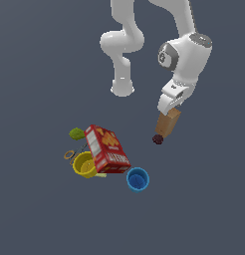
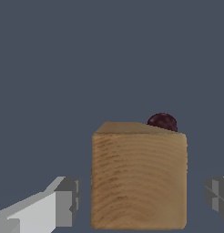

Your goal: Pick up a designated object from a clutter of objects.

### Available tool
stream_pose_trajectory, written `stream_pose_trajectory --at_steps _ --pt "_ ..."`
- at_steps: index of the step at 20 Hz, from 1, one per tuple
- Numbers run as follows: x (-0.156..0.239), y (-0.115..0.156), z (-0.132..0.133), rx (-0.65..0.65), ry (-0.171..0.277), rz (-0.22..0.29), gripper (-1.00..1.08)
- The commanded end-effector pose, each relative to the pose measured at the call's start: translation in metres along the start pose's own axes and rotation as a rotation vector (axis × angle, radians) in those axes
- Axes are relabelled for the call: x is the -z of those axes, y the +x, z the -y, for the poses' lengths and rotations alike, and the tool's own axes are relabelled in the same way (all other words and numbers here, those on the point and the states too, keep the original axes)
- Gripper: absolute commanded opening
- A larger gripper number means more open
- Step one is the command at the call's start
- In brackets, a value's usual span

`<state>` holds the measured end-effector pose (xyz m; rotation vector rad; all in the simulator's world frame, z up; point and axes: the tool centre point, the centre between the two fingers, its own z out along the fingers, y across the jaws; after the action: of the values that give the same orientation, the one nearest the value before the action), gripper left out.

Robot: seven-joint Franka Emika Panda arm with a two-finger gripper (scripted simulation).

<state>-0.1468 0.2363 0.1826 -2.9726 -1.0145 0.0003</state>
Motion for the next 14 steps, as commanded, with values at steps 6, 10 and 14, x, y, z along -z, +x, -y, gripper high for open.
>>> stream_pose_trajectory --at_steps 6,10,14 --pt "-0.03 -0.001 0.001 0.003 0.001 0.0 1.0" --pt "-0.039 -0.001 0.002 0.003 0.001 0.0 1.0" --pt "-0.04 -0.001 0.002 0.004 0.001 0.0 -1.0"
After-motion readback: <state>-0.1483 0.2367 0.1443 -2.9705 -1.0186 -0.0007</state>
